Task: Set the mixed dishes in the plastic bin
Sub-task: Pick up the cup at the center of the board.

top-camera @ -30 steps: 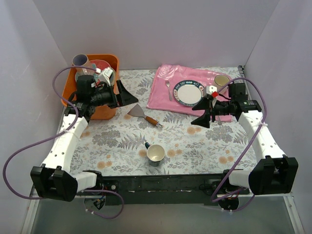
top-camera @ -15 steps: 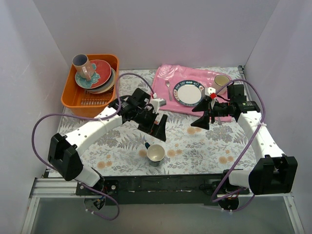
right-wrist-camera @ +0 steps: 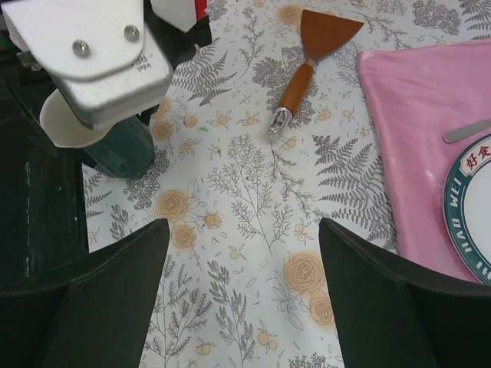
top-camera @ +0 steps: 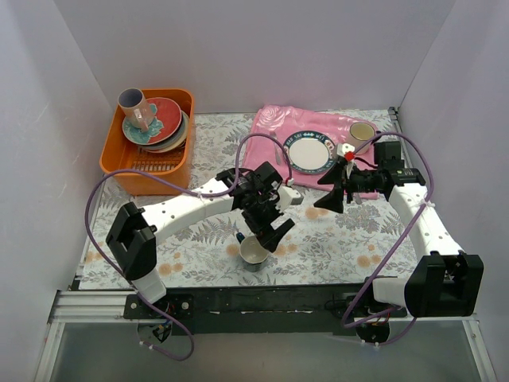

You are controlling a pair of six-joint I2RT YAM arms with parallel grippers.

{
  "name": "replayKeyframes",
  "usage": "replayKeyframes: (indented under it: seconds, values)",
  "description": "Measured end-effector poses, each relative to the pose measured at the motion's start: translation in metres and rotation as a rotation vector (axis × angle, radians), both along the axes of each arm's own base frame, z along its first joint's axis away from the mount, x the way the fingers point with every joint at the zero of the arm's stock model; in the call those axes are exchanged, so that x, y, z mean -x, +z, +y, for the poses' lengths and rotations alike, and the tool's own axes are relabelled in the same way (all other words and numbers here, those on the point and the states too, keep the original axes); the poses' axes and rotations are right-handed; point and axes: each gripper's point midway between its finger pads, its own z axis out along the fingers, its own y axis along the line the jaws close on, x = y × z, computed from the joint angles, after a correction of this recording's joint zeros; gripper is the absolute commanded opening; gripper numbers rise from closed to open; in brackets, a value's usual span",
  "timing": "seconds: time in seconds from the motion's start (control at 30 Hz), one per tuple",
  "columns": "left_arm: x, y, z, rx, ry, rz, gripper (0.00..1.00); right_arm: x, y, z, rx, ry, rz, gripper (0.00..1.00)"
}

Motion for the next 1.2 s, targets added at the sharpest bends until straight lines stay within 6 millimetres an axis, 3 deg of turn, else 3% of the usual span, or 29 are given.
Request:
replayKeyframes:
  seconds: [0.4, 0.83, 0.97, 1.0, 1.1, 1.2]
  values:
    - [-0.017, -0.012, 0.016, -0.104, -0.021, -0.125, 0.72, -0.003, -0.001, -0.003, -0.006, -0.025, 0.014, 0.87]
    - [-0.013, -0.026, 0.028, -0.148, -0.039, -0.121, 0.55, -0.003, -0.004, -0.005, -0.006, -0.032, 0.025, 0.87]
    - [-0.012, -0.028, 0.03, -0.157, -0.036, -0.116, 0.36, -0.003, -0.004, -0.006, -0.006, -0.037, 0.028, 0.87]
    - [-0.012, -0.028, 0.03, -0.158, -0.034, -0.118, 0.21, -0.004, -0.004, -0.006, -0.006, -0.038, 0.028, 0.87]
    - [-0.013, -0.029, 0.03, -0.164, -0.022, -0.12, 0.0, -0.004, -0.004, -0.006, -0.006, -0.038, 0.028, 0.87]
    - [-0.016, -0.029, 0.031, -0.17, -0.017, -0.136, 0.0, -0.004, -0.004, -0.007, -0.006, -0.039, 0.029, 0.87]
